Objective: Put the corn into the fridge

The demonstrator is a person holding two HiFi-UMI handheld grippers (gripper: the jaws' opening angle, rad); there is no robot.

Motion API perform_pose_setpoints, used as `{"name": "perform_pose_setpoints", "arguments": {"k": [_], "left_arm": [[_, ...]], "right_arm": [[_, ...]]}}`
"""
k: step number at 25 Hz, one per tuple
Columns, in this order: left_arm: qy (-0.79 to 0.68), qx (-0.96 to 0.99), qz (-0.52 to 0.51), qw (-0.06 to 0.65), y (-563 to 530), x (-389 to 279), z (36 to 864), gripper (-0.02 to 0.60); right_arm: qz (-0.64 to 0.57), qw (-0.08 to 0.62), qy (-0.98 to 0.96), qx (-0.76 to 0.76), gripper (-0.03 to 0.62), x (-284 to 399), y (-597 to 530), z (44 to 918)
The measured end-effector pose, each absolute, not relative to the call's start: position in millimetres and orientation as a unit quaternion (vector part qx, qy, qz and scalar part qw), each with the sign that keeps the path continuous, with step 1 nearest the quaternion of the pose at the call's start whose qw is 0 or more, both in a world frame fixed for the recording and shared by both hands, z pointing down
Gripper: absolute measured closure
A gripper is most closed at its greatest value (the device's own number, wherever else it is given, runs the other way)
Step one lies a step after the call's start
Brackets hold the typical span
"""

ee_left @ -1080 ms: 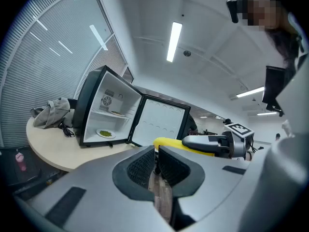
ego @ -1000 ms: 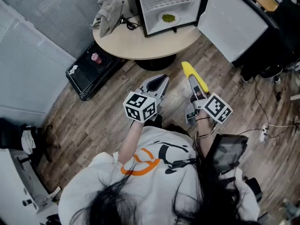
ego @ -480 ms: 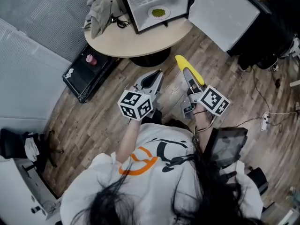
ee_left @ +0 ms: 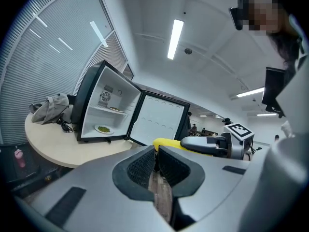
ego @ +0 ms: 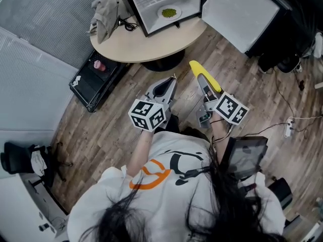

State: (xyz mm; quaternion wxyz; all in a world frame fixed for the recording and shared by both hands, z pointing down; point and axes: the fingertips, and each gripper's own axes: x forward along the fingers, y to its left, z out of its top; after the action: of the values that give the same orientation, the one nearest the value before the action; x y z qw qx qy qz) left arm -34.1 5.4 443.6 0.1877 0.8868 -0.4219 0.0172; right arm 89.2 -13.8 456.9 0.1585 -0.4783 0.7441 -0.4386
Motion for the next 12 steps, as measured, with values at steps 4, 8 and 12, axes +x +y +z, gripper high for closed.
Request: {"name": "perform_pose_setpoints", "arguments": {"k": [4,8,12], "left_arm": [[-0.419,0.887,0.023,0.190,4,-34,445,0.549],[-0.423,0.885,0.019,0.195,-20,-40,449,0.549],[-0.421,0.885,0.021,0.199,-50,-46,453,0.548]], "right_arm": [[-0.443,0.159,0.739,-0.482,0.339,90,-19,460],[-0.443,0.151,0.739,-0.484,0.339,86,-43,466],[-0.443,0.148,0.737,-0.488,0.339,82,-73,468]]}}
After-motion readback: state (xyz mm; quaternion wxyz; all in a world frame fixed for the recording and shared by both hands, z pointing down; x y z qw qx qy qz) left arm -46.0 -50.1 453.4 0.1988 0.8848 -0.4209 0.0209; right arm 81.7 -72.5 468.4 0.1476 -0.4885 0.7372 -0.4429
